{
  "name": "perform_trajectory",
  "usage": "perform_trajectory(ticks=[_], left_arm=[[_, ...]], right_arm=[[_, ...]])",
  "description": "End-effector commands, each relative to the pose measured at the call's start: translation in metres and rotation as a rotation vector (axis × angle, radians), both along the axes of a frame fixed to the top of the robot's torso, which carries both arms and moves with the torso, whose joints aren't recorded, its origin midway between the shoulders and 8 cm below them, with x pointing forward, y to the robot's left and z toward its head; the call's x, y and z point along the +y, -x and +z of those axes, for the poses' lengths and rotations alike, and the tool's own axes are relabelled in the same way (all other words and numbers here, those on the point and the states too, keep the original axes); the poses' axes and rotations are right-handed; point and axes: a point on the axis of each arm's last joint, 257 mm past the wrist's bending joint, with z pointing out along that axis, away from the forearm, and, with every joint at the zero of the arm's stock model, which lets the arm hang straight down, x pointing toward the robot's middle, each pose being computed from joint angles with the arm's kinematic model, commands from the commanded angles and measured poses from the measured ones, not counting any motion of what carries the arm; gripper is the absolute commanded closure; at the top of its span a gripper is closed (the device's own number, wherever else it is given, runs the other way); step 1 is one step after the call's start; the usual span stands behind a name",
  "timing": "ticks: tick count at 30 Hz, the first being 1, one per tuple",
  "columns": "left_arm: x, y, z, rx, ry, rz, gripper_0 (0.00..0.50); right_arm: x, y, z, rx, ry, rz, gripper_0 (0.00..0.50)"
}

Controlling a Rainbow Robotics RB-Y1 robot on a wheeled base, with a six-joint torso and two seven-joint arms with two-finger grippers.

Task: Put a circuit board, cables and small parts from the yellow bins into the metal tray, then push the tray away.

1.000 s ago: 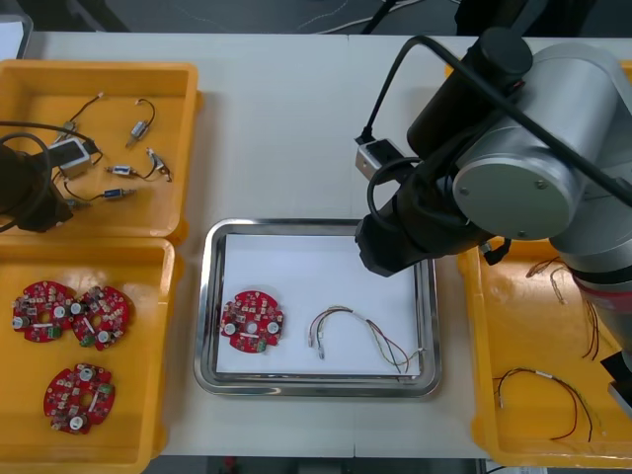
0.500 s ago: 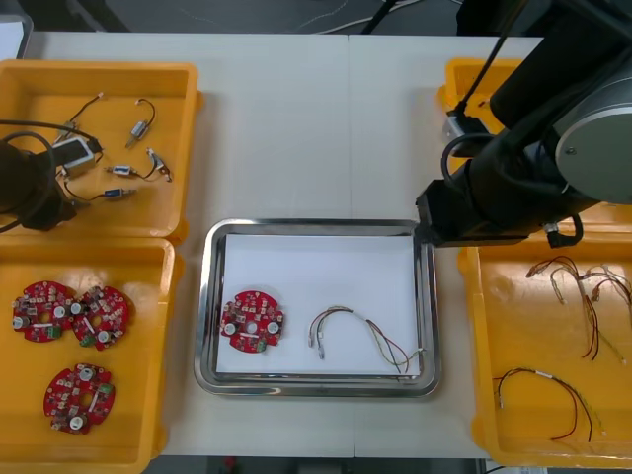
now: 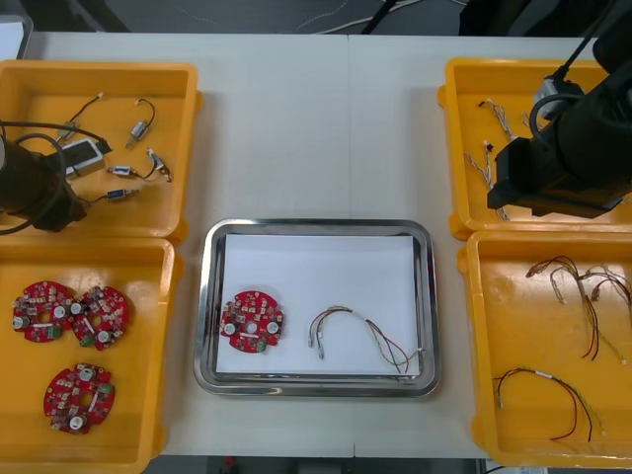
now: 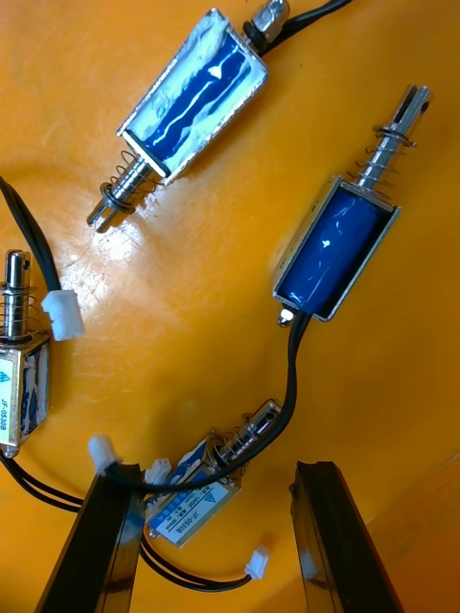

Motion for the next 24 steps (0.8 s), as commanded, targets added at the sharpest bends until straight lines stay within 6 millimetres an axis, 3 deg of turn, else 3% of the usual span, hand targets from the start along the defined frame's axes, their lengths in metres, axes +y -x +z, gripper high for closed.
perform_trajectory(ticks=[1,5,12,15,24], left_arm=[[-0.012,-0.014,0.011,-0.026,-0.057,-0.106,0.046],[-0.011,-0.012,0.011,-0.019,-0.056,-0.103,0.082],[-0.009,-0.01,0.006,-0.008,-0.05,-0.096,0.083],[-0.006,-0.01,0.005,-0.006,-0.051,-0.093,0.083],[-0.006,-0.008,0.001,0.003,-0.049,-0.089,0.085]], right_arm=[[-0.041,-0.02,0.029,-0.052,-0.013,-0.132,0.0],[-0.073,-0.034,0.031,-0.069,0.039,-0.167,0.0],[-0.126,-0.05,0.022,-0.046,0.114,-0.235,0.0],[-0.139,-0.064,0.021,-0.072,0.12,-0.243,0.0],[-0.143,-0.092,0.017,-0.083,0.051,-0.269,0.0]])
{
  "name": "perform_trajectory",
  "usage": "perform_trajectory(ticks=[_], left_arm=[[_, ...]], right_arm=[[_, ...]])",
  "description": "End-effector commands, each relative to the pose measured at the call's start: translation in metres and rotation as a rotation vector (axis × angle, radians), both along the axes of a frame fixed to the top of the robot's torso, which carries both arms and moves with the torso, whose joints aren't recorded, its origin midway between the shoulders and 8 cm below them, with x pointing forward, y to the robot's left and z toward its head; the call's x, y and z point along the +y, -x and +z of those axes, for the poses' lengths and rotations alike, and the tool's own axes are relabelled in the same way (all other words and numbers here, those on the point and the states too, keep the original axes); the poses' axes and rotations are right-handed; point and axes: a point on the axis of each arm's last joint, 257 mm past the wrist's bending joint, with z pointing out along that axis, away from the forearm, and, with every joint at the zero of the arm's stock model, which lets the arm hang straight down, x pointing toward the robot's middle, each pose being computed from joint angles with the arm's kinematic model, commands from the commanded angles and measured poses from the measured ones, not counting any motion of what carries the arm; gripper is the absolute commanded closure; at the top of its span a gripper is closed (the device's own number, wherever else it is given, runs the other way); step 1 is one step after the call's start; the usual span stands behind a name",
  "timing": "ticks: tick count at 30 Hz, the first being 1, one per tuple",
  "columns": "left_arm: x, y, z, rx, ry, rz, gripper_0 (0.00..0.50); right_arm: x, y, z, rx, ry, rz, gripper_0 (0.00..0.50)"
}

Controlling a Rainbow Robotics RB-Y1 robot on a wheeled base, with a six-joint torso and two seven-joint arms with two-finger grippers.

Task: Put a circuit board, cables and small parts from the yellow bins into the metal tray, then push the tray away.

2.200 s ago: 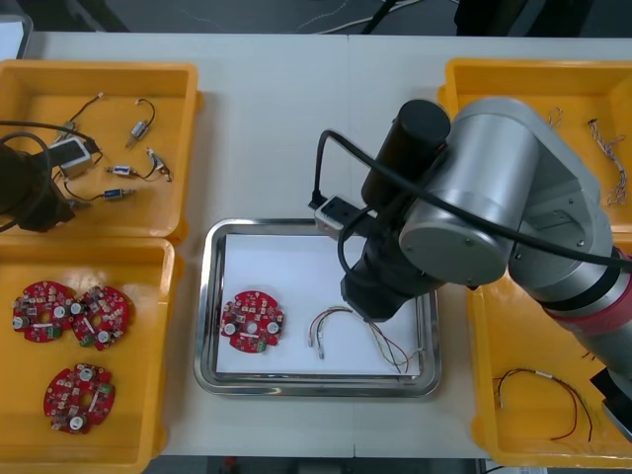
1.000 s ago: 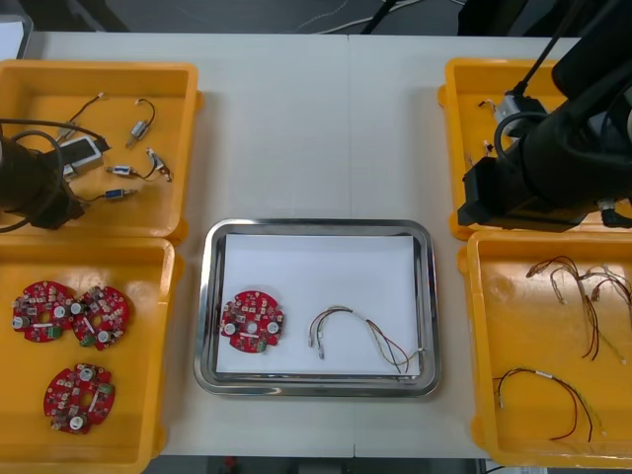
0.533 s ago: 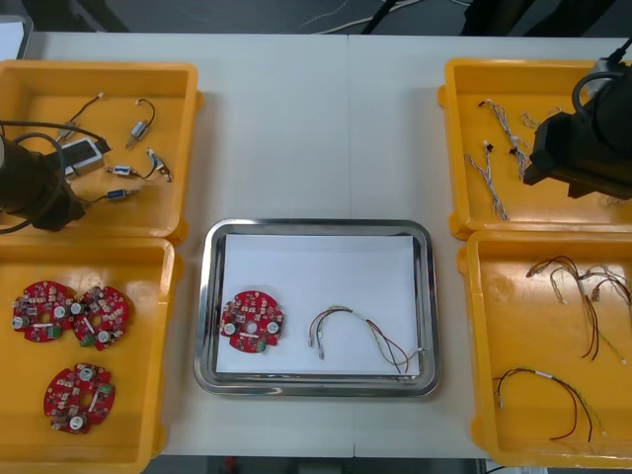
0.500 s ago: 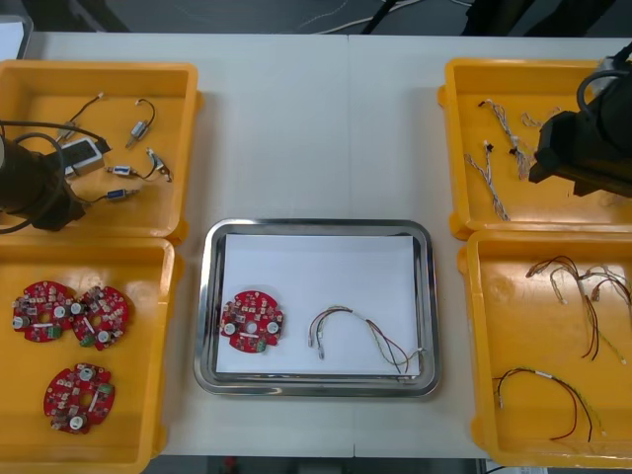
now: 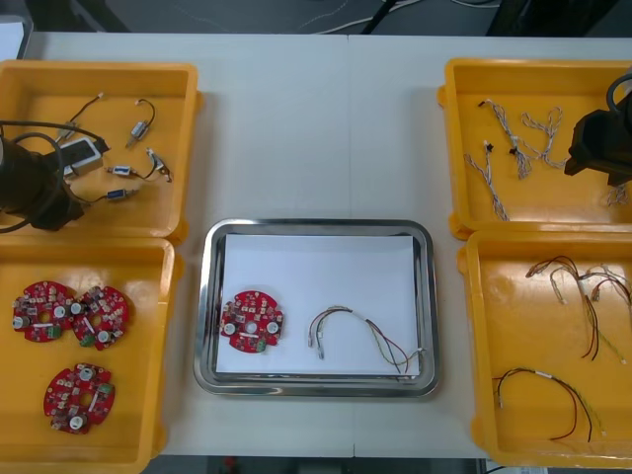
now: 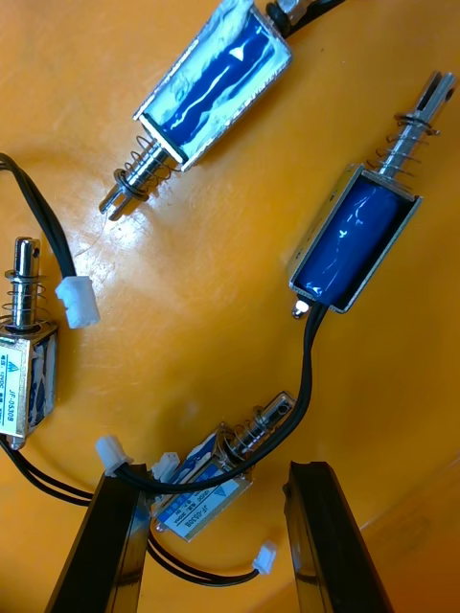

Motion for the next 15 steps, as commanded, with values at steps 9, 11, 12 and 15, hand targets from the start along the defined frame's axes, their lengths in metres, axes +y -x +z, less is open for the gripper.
perform_trajectory(ticks=[9,11,12,15], left_arm=[[-0.016,-0.007,-0.005,0.005,-0.049,-0.105,0.086],[-0.017,-0.006,-0.008,0.007,-0.048,-0.103,0.088],[-0.019,-0.007,-0.009,0.006,-0.045,-0.104,0.087],[-0.019,-0.008,-0.009,0.003,-0.046,-0.103,0.088]], right_arm=[[-0.001,-0.062,0.043,-0.084,-0.053,-0.09,0.0],[0.003,-0.074,0.048,-0.08,-0.081,-0.097,0.0],[0.003,-0.077,0.048,-0.077,-0.084,-0.096,0.0],[-0.001,-0.092,0.053,-0.078,-0.083,-0.092,0.0]])
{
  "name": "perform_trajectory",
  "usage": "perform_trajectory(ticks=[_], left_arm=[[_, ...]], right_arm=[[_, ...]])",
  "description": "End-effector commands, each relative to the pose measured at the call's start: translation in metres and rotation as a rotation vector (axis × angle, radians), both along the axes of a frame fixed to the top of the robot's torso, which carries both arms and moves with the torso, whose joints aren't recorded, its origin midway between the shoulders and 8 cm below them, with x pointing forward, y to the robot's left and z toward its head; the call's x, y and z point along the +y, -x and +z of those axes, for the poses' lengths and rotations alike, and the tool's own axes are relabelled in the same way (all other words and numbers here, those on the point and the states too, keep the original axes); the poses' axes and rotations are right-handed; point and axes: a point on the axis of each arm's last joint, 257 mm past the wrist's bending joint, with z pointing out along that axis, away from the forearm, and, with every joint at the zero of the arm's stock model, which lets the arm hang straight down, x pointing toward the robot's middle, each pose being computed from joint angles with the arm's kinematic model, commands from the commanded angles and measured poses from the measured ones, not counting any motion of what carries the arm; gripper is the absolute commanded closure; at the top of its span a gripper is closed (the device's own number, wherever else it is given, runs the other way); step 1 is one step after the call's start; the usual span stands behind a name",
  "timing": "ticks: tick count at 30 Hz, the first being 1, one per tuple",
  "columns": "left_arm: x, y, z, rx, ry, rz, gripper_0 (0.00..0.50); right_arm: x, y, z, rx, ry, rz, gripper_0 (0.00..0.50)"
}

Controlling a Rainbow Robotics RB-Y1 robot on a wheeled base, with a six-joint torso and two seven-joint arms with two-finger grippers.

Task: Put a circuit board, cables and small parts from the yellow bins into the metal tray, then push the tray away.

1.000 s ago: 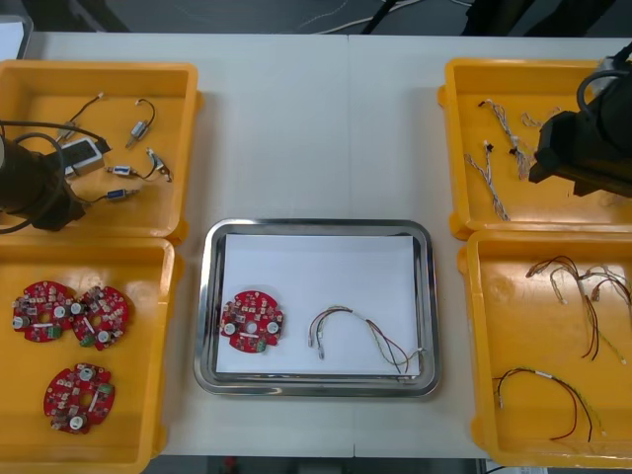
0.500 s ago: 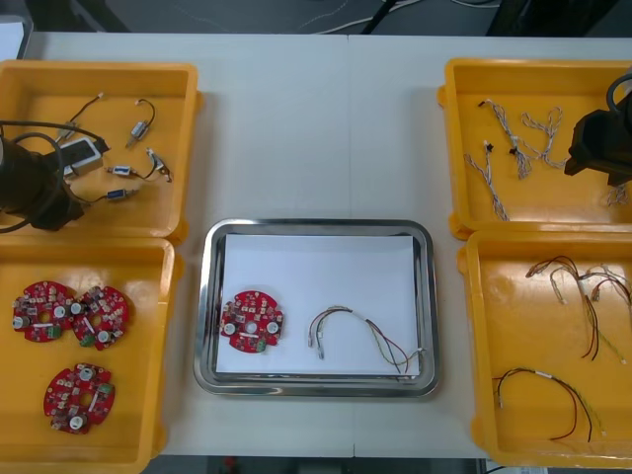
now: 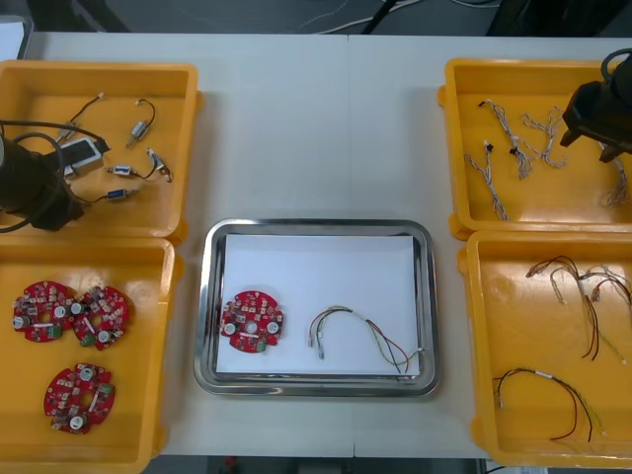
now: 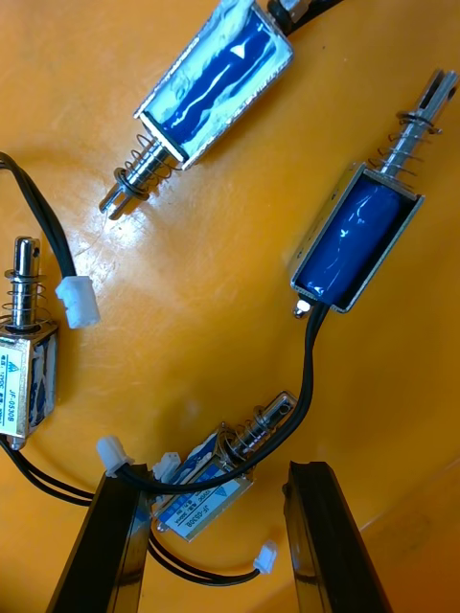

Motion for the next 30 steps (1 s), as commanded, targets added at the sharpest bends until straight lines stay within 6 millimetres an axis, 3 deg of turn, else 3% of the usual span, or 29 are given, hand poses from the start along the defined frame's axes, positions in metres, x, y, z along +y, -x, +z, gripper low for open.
perform_trajectory(ticks=[1,18,30], left_arm=[[-0.02,-0.007,-0.01,0.004,-0.044,-0.105,0.088],[-0.021,-0.004,-0.026,-0.006,-0.042,-0.102,0.093],[-0.02,0.0,-0.035,0.002,-0.042,-0.092,0.095]], right_arm=[[0.009,-0.04,0.05,-0.096,0.015,0.082,0.0],[-0.023,-0.092,0.041,-0.227,0.03,0.009,0.0],[-0.031,-0.109,0.022,-0.278,0.042,-0.02,0.0]])
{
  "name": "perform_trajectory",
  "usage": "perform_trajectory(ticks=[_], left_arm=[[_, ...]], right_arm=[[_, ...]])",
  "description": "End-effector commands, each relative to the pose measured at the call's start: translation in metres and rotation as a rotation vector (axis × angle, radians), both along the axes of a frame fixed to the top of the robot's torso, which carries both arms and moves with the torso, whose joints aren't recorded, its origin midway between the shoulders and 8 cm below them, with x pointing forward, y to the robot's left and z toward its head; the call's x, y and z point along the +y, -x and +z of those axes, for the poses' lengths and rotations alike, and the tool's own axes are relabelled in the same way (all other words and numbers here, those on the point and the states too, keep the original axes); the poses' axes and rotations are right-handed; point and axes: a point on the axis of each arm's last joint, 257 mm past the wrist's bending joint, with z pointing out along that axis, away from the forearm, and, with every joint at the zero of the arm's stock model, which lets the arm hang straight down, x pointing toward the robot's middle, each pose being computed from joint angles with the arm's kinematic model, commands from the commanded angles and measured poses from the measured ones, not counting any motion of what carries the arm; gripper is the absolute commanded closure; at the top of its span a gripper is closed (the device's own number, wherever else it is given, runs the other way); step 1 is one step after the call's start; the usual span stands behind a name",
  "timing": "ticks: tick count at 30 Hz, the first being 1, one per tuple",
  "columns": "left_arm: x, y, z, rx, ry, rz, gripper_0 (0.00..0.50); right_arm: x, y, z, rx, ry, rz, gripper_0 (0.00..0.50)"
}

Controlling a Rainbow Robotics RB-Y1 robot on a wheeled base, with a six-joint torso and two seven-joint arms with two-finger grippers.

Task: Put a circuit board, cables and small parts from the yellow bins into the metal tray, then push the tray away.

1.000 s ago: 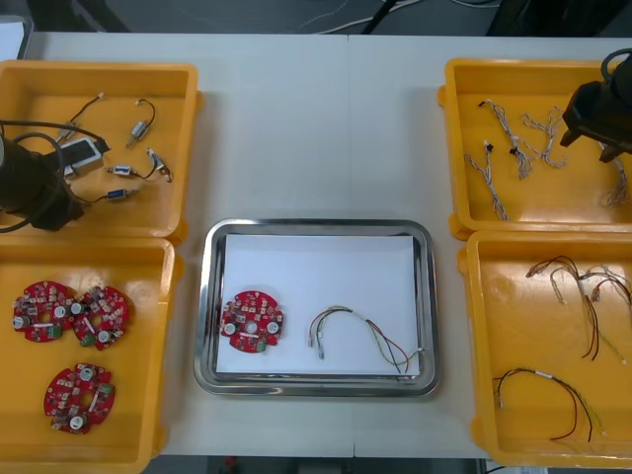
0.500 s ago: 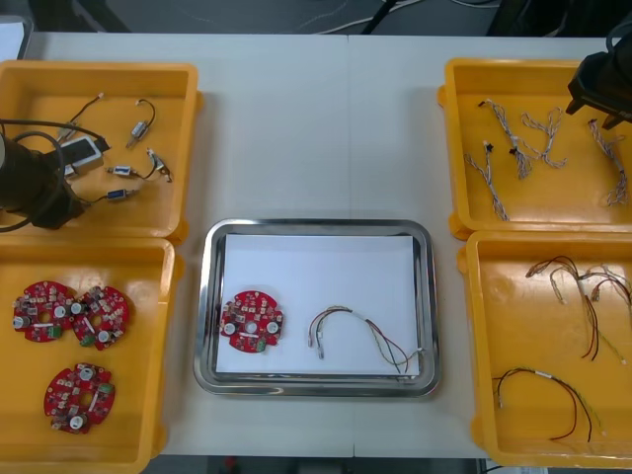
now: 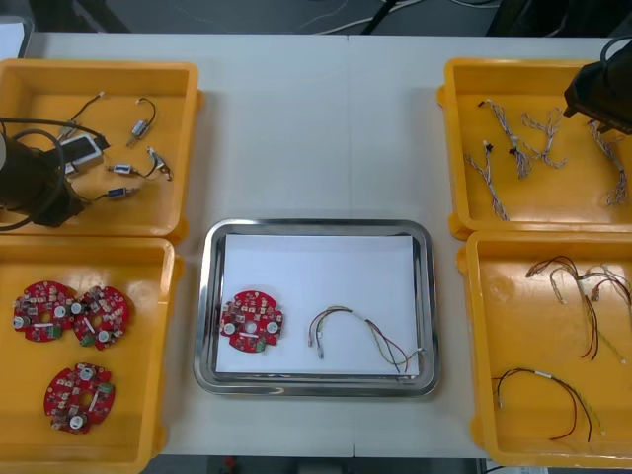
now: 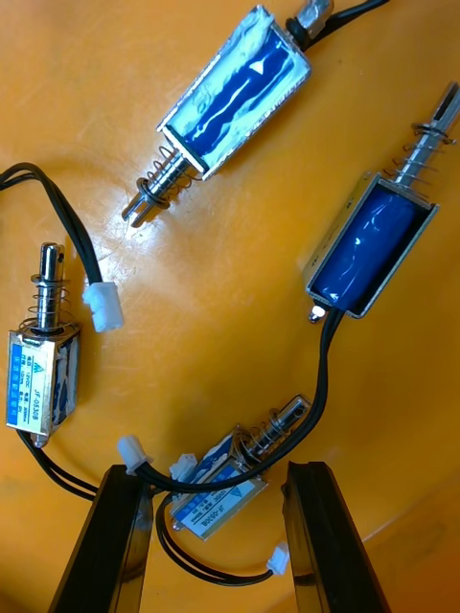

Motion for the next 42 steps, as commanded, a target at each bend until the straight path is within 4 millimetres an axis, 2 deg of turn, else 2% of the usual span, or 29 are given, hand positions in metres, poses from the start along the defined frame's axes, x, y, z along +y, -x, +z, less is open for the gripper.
perform_trajectory(ticks=[1,3,4,7,9,12,21,26,30,42], left_arm=[[-0.021,0.007,-0.039,0.033,-0.026,-0.09,0.095],[-0.021,0.007,-0.039,0.034,-0.028,-0.091,0.119],[-0.021,0.007,-0.039,0.034,-0.029,-0.089,0.148],[-0.02,0.009,-0.041,0.038,-0.027,-0.085,0.285],[-0.02,0.01,-0.043,0.039,-0.023,-0.082,0.354],[-0.021,0.01,-0.044,0.038,-0.018,-0.081,0.495],[-0.022,0.012,-0.043,0.046,0.007,-0.066,0.5],[-0.019,0.026,-0.046,0.106,0.04,-0.035,0.5],[-0.014,0.034,-0.04,0.133,0.051,-0.022,0.5],[-0.018,0.033,-0.032,0.13,0.062,-0.026,0.5]], right_arm=[[0.019,-0.023,0.03,-0.079,0.006,0.047,0.0],[0.021,-0.025,0.028,-0.086,0.008,0.05,0.0],[0.024,-0.027,0.026,-0.089,0.007,0.053,0.0],[0.029,-0.028,0.02,-0.083,0.006,0.059,0.0],[0.031,-0.028,0.017,-0.082,0.006,0.062,0.0],[0.033,-0.031,0.01,-0.085,0.009,0.065,0.0],[0.03,-0.032,-0.008,-0.083,0.014,0.063,0.0],[0.033,-0.033,-0.016,-0.082,0.016,0.068,0.0],[0.034,-0.034,-0.02,-0.081,0.016,0.07,0.0],[0.028,-0.033,-0.036,-0.09,0.03,0.072,0.0]])
